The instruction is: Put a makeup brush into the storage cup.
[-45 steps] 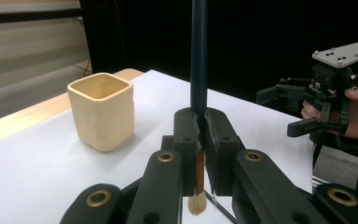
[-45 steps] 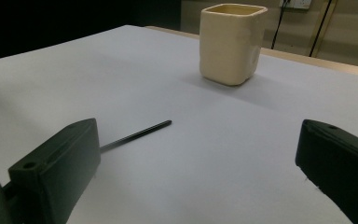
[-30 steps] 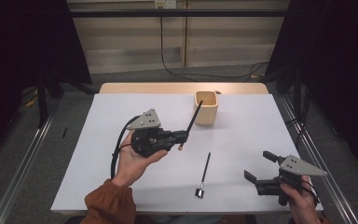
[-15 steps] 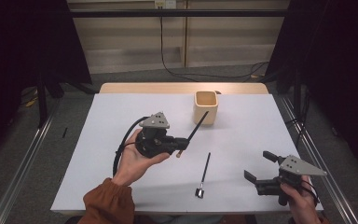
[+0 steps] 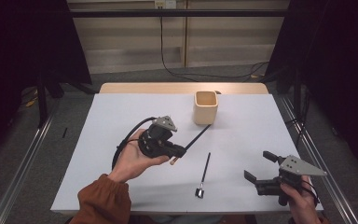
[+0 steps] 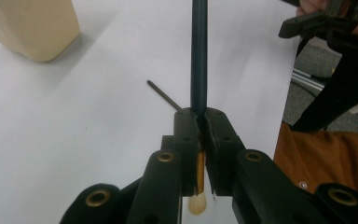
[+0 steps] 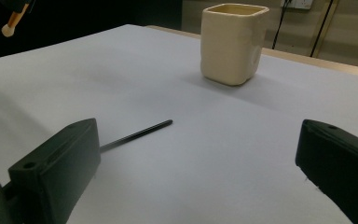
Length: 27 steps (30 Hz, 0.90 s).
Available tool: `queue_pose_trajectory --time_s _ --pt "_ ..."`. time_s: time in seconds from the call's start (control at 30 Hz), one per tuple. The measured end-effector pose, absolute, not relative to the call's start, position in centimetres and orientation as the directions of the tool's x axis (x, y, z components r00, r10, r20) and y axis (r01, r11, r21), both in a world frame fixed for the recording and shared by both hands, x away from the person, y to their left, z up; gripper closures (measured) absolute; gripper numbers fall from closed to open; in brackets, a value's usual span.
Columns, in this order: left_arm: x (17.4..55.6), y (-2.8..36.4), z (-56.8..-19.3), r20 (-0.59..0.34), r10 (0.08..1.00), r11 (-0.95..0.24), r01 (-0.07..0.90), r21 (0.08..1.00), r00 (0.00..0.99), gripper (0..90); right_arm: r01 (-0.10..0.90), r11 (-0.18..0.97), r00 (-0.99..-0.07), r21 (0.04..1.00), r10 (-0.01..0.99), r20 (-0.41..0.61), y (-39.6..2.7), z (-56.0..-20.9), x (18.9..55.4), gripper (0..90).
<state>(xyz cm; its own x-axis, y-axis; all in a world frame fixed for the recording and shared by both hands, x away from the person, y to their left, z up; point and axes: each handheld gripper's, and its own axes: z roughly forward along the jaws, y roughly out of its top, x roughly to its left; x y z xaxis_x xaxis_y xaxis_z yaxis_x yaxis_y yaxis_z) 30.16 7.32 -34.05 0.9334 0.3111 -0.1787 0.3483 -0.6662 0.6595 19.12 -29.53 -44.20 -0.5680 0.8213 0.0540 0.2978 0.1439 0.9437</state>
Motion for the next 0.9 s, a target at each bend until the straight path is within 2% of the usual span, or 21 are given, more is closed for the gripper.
queue_pose_trajectory --time_s 0.23,0.57,0.67,0.9 --pt "30.1 6.8 -34.3 -0.166 0.305 -0.723 0.341 0.601 0.938 84.2 0.297 0.141 -0.566 0.944 0.823 0.055 -29.5 -44.2 19.1 0.0" --pt "30.1 5.9 -35.6 -0.161 0.279 -0.824 0.322 0.466 0.947 84.2 0.301 0.141 -0.567 0.943 0.822 0.058 -29.5 -44.2 19.1 0.0" --pt "30.0 5.7 -36.0 -0.144 0.246 -0.857 0.284 0.430 0.959 84.2 0.301 0.142 -0.567 0.943 0.822 0.057 -29.5 -44.2 19.1 0.0" --pt "30.1 5.4 -36.6 -0.135 0.228 -0.899 0.262 0.352 0.964 84.1 0.301 0.144 -0.569 0.943 0.820 0.056 -29.5 -44.2 19.1 0.0"
